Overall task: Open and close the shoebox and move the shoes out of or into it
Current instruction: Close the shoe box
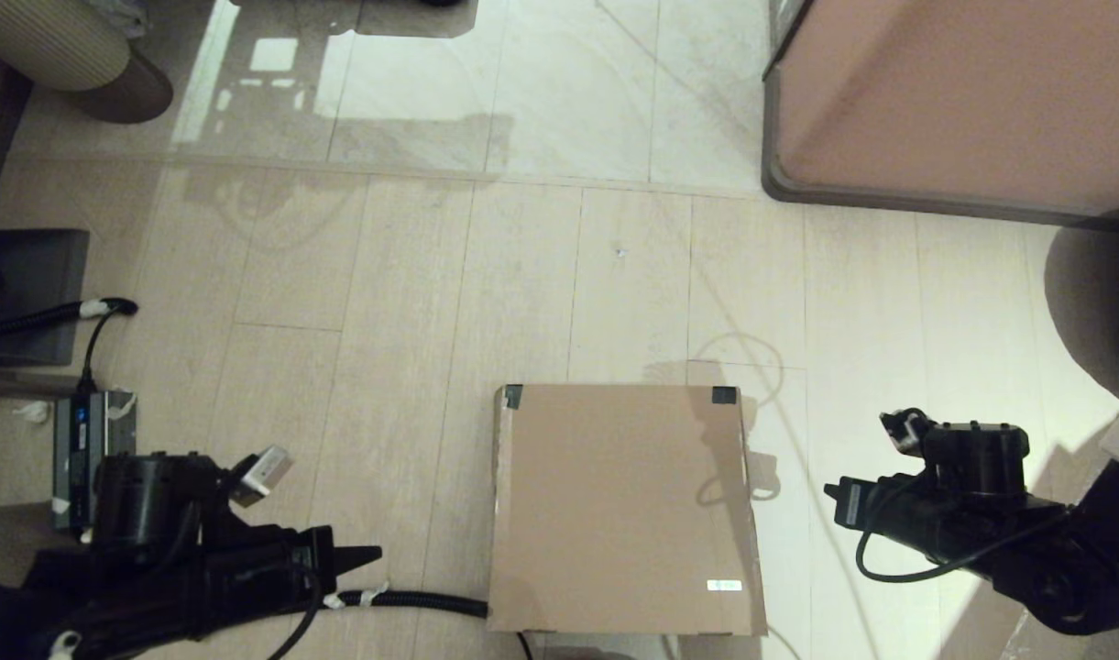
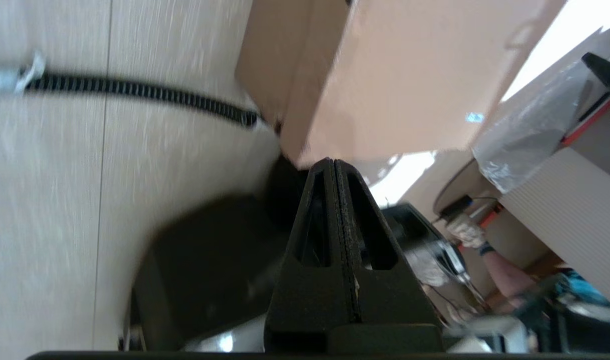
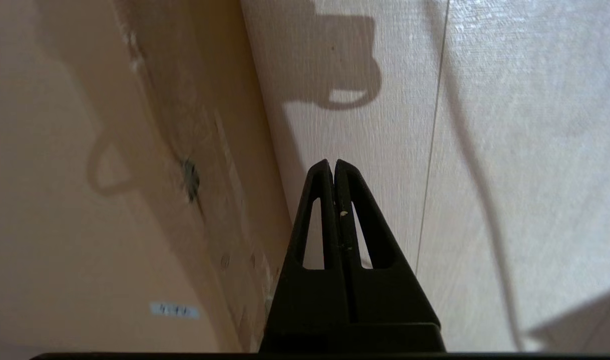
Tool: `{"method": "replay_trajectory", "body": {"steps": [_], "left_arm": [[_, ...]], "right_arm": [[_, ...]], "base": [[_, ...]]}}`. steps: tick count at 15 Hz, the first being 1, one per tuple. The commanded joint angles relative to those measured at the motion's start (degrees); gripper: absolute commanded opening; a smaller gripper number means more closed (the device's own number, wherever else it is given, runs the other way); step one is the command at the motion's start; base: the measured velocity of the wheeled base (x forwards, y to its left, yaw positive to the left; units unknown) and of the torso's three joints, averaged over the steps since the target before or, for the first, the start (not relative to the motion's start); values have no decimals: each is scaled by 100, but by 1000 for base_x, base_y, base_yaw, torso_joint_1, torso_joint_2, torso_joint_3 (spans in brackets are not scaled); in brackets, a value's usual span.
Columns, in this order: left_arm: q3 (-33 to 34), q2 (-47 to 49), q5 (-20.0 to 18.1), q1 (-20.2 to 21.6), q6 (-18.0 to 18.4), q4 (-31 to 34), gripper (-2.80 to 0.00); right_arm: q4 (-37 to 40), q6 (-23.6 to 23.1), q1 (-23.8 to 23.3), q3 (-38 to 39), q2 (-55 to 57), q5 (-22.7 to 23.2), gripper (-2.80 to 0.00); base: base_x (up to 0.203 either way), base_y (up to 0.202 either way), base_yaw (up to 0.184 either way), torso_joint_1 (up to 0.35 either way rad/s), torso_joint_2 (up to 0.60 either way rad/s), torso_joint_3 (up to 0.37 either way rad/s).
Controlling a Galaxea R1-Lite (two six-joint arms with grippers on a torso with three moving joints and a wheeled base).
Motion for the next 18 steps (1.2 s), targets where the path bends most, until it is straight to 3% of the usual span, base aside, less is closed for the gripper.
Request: {"method": "replay_trajectory", "body": {"steps": [1,4,7,11,18], "left_arm": [[-108,932,55,-193,-7,-462,-280],[-565,1521,526,-566,-38,-917,-280],[-1080,1827,821,-866,-401,-939,-280],[-1449,2308,1320,-1508,-779,-945,-280],[-2049,3003,2630,-1773,-795,-1183,-280]], "right_arm": [[-222,14,93,-226,598,173,-280],[-571,-4,378,-423,1196,359,-280],[-1356,-71,463,-604,1802,336,-280],[-1488,-79,688,-445,1822,185,-280],[-1519,-72,881,-427,1973,70,-280]], "base": [[0,0,0,0,0,0],[0,0,0,0,0,0],[0,0,0,0,0,0],[0,0,0,0,0,0],[0,0,0,0,0,0]]}}
